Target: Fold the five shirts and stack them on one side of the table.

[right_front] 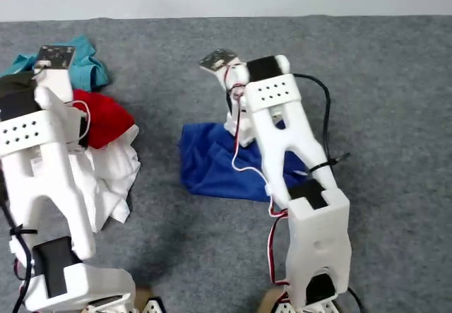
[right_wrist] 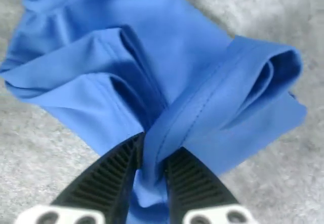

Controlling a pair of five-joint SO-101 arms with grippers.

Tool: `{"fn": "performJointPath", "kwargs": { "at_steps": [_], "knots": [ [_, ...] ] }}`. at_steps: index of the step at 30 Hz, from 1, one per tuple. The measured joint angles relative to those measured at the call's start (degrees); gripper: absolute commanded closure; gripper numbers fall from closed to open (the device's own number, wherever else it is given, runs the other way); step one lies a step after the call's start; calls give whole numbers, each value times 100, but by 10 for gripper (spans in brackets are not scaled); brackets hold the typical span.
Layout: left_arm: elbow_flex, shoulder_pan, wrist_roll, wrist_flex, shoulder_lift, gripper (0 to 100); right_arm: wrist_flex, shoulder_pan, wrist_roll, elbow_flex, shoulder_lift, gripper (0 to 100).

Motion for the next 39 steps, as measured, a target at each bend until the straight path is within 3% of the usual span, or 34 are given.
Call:
{"fn": "performJointPath", "kwargs": {
  "at_steps": [25, 39],
  "knots": [
    [9, -9, 0, -176, 0, 997, 0, -712, 0, 0, -563, 988],
    [9, -9, 0, -176, 0, 997, -589, -1090, -141, 0, -237, 984]
  ]
}}
